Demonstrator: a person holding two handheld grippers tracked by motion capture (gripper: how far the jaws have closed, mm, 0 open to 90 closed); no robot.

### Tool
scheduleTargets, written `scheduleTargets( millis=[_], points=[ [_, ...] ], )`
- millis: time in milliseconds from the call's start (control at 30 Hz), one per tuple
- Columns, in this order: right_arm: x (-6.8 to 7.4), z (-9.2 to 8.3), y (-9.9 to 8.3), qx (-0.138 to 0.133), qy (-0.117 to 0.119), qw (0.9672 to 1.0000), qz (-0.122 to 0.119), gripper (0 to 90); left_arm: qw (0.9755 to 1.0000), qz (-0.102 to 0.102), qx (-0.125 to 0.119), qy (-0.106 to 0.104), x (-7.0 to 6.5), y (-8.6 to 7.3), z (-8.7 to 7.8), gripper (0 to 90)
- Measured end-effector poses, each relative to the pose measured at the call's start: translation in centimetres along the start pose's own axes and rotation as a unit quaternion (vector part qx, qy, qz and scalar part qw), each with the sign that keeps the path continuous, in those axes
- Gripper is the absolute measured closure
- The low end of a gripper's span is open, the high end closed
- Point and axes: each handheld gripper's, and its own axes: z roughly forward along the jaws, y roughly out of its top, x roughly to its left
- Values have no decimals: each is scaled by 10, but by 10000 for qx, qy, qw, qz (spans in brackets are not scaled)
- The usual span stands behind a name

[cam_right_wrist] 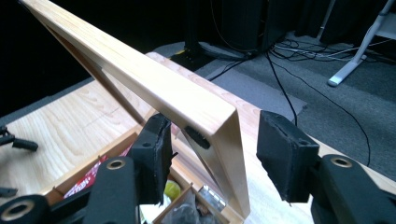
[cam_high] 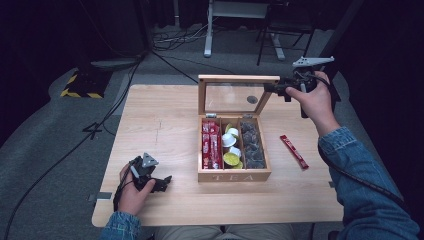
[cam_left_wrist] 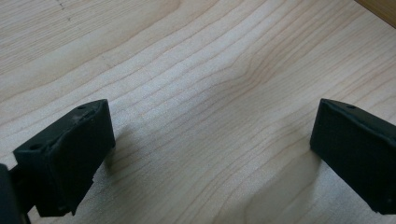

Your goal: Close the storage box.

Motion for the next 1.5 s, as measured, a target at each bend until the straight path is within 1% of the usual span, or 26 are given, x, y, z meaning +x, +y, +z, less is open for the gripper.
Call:
scheduleTargets(
  millis=[133,333,500,633,733,1100,1233,1333,1500],
  points=[
    [9,-6,-4,84,-57,9998,-153,452,10000,14,0,4,0,0,0,1],
    [20,-14,-12,157,-90,9997,-163,448,10000,14,0,4,0,0,0,1],
    [33,-21,-19,293,-180,9984,-449,448,10000,13,1,4,0,0,0,1],
    [44,-27,-26,368,-83,9977,-562,443,10000,13,1,4,0,0,0,1],
    [48,-29,-33,423,-20,9975,-569,436,10000,-2,-7,8,0,0,0,3],
    [62,-34,-53,598,59,9961,-652,426,10000,-2,-6,8,0,0,0,3],
    [66,-35,-61,643,52,9951,-746,414,10000,-1,-5,6,0,0,0,3],
    [69,-36,-67,668,68,9948,-765,404,10000,-1,-5,6,0,0,0,3],
    [74,-36,-76,754,50,9932,-888,391,10000,-3,-12,7,0,0,0,3]
  ],
)
